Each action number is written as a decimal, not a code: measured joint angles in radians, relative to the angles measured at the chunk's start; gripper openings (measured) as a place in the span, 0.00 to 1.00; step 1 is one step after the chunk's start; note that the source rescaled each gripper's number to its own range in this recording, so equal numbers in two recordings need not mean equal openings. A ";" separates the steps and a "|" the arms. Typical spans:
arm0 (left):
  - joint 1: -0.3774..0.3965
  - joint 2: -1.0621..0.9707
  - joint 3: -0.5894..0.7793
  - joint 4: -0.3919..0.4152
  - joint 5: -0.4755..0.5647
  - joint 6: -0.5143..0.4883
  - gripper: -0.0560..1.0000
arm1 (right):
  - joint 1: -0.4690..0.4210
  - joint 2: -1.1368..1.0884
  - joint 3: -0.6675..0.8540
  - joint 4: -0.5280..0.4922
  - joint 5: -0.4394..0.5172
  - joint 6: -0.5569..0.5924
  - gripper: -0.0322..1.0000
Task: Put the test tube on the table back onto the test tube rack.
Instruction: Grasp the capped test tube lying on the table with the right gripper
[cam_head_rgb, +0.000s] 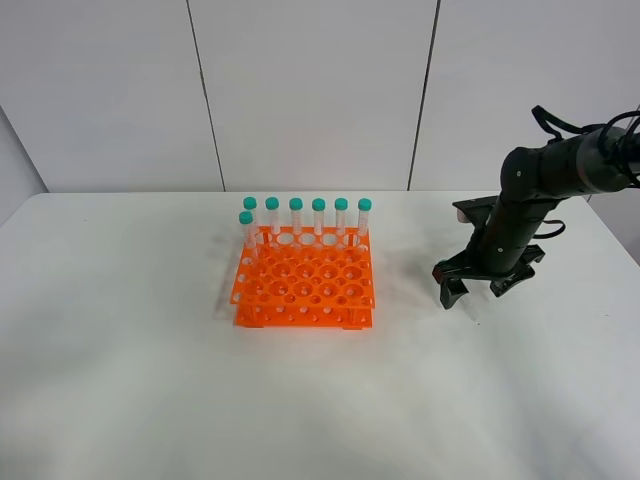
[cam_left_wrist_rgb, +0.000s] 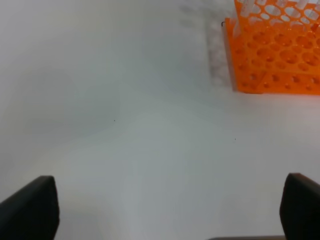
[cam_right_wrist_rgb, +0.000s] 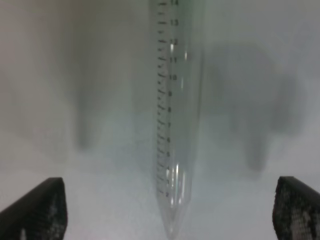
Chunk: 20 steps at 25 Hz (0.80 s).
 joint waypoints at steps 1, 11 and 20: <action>0.000 0.000 0.000 0.000 0.000 0.000 1.00 | 0.000 0.000 0.000 0.000 0.000 0.000 0.86; 0.000 0.000 0.000 0.000 0.000 0.000 1.00 | 0.000 0.047 -0.001 0.003 0.000 0.004 0.86; 0.000 0.000 0.000 0.000 0.000 0.000 1.00 | 0.000 0.047 -0.001 0.004 0.000 0.004 0.86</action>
